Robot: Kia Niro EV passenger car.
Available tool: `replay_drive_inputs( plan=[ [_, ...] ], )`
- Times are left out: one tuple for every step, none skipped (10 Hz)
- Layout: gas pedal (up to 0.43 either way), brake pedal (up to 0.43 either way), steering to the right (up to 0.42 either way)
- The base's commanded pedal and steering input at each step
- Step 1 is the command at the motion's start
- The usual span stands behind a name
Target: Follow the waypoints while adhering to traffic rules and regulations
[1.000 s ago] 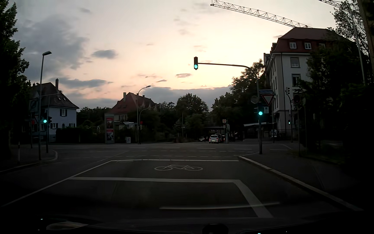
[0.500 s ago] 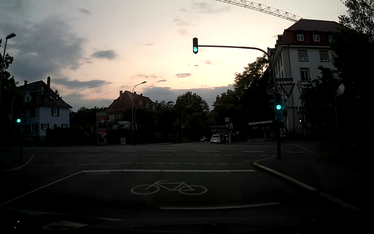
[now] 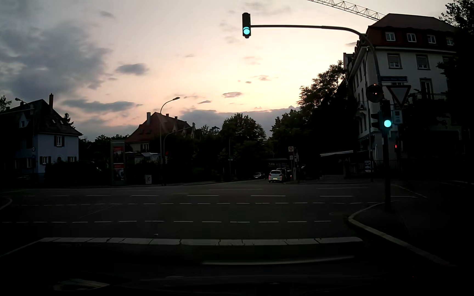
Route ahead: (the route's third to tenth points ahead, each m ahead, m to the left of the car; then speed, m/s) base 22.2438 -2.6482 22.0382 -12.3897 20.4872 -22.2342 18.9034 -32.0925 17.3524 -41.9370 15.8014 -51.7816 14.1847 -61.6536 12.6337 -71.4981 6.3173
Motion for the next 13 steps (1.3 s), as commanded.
replay_drive_inputs(
  plan=[
    [0.000,0.213,-0.001],
    [0.000,0.213,0.001],
    [0.000,0.207,0.001],
    [0.000,0.207,0.000],
    [0.000,0.207,-0.001],
    [0.000,0.195,0.002],
    [0.000,0.183,0.011],
    [0.000,0.183,0.026],
    [0.000,0.183,0.044],
    [0.000,0.183,0.067],
    [0.000,0.183,0.095],
    [0.000,0.183,0.120],
    [0.000,0.183,0.151]
  ],
)
